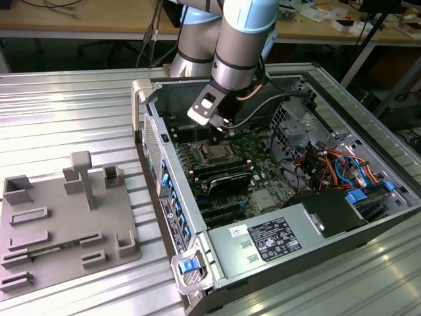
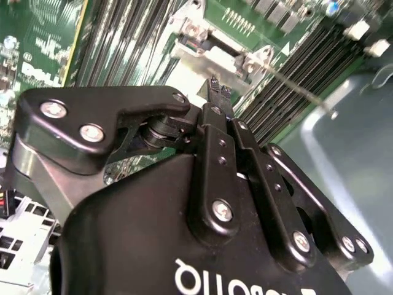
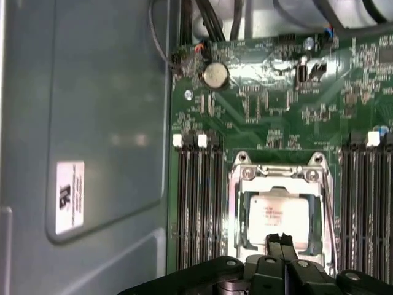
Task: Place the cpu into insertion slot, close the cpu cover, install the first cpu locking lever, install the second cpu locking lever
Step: 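Close the cpu cover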
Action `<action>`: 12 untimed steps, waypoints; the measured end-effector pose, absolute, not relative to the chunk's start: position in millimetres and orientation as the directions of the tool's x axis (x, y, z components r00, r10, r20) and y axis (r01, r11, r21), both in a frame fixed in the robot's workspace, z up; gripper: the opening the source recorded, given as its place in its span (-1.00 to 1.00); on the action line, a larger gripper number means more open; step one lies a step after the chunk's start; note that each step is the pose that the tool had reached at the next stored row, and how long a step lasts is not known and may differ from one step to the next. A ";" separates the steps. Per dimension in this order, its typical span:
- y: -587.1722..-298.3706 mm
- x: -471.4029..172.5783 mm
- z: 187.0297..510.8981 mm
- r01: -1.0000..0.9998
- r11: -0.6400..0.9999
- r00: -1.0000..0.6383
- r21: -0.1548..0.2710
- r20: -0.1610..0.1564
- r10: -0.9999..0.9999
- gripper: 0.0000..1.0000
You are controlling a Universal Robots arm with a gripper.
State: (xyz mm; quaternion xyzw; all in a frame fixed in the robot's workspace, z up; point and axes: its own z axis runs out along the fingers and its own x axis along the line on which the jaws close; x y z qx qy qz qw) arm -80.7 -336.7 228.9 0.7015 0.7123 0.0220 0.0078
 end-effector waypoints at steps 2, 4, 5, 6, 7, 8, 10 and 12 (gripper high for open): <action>-336.7 -83.8 227.0 0.999 0.015 -0.016 0.042 0.020 1.000 -0.79; -336.7 -86.2 224.5 0.999 0.015 -0.016 0.042 0.020 1.000 -0.79; -336.7 -87.0 223.0 0.999 0.015 -0.016 0.042 0.020 1.000 -0.79; -336.7 -87.4 221.5 0.999 0.015 -0.016 0.042 0.020 1.000 -0.79; -336.7 -87.7 218.1 0.999 0.015 -0.016 0.042 0.020 1.000 -0.79; -336.6 -87.7 216.0 0.999 0.015 -0.016 0.042 0.020 1.000 -0.79; -336.6 -87.9 213.4 0.999 0.015 -0.016 0.042 0.020 1.000 -0.79; -336.6 -88.0 211.7 0.999 0.015 -0.016 0.042 0.020 1.000 -0.79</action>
